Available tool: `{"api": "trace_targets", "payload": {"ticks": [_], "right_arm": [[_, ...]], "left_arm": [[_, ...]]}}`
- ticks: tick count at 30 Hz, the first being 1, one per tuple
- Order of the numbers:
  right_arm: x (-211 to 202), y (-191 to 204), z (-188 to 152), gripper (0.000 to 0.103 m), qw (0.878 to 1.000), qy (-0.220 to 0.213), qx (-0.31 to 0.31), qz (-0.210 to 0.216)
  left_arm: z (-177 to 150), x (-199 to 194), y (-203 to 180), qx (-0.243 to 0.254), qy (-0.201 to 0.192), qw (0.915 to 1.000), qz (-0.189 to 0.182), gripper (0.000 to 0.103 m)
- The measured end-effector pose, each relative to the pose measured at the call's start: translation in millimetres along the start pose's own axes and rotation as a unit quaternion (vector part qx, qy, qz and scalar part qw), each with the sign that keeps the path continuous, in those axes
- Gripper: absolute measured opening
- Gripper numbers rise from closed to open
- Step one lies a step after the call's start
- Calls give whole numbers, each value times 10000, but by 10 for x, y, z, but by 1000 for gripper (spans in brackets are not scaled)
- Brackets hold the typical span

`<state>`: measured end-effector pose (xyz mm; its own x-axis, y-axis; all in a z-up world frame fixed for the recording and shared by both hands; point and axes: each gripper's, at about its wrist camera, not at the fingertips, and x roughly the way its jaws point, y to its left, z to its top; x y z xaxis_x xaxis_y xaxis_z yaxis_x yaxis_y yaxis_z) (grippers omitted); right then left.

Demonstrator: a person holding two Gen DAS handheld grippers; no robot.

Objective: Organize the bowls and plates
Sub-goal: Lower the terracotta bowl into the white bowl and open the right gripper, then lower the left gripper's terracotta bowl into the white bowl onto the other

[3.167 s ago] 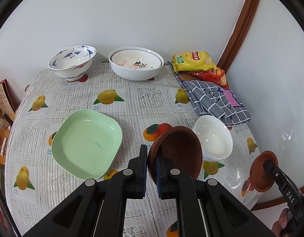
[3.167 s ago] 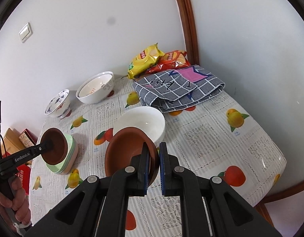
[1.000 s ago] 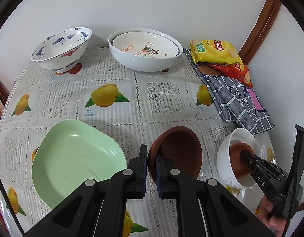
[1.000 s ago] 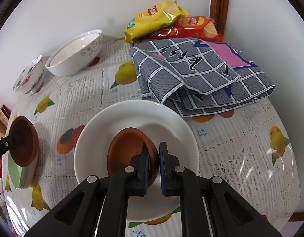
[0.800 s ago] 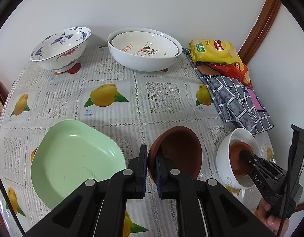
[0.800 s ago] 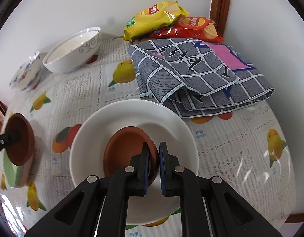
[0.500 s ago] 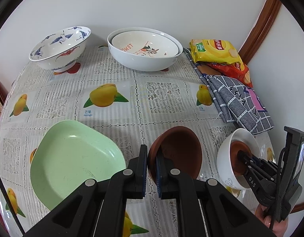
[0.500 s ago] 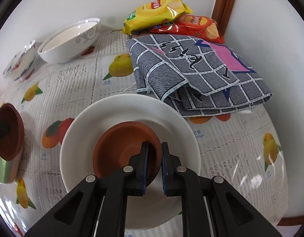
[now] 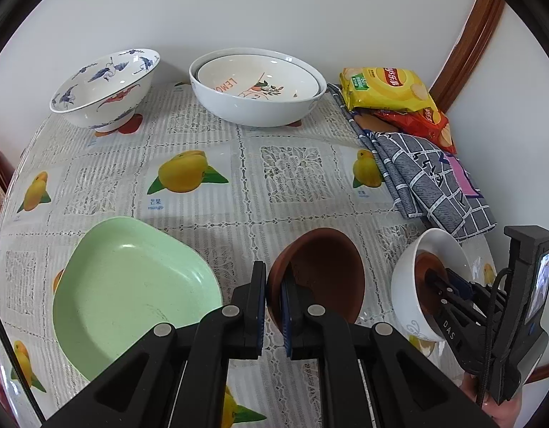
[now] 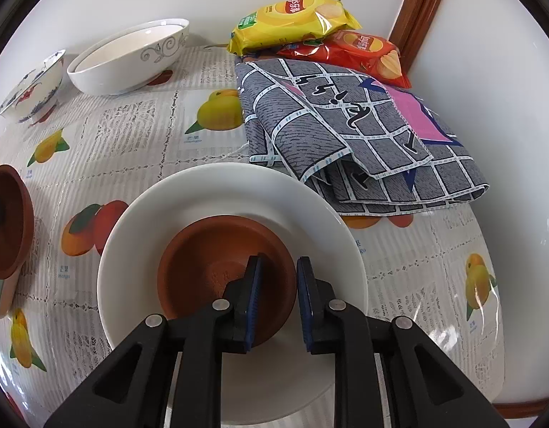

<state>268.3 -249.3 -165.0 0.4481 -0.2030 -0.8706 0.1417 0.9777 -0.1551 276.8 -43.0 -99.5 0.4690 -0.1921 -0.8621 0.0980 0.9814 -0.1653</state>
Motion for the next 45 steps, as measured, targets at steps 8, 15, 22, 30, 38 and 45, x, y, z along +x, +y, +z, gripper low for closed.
{"api": "trace_targets", "payload": {"ticks": [8, 15, 22, 30, 38, 45], "right_arm": [[-265, -135, -17, 27, 9992, -296, 176, 211], [-631, -338, -106, 38, 9959, -693, 413, 414], [-829, -686, -255, 38, 9932, -873, 691, 350], [-861, -1078, -488, 39, 9907, -886, 1001, 240], [-821, -1308, -617, 39, 9892, -838, 1192, 182], [-712, -1357, -653, 39, 9897, -726, 1220, 181]], "left_arm": [[-14, -88, -175, 109, -69, 9999, -66, 8], [-44, -204, -418, 279, -143, 9993, -203, 8], [-76, -291, -732, 503, -213, 9981, -277, 8], [-116, -270, -1096, 780, -166, 9963, -308, 8], [-104, -146, -1280, 875, -80, 9956, -312, 8], [-84, 27, -1336, 850, 68, 9960, -282, 8]]}}
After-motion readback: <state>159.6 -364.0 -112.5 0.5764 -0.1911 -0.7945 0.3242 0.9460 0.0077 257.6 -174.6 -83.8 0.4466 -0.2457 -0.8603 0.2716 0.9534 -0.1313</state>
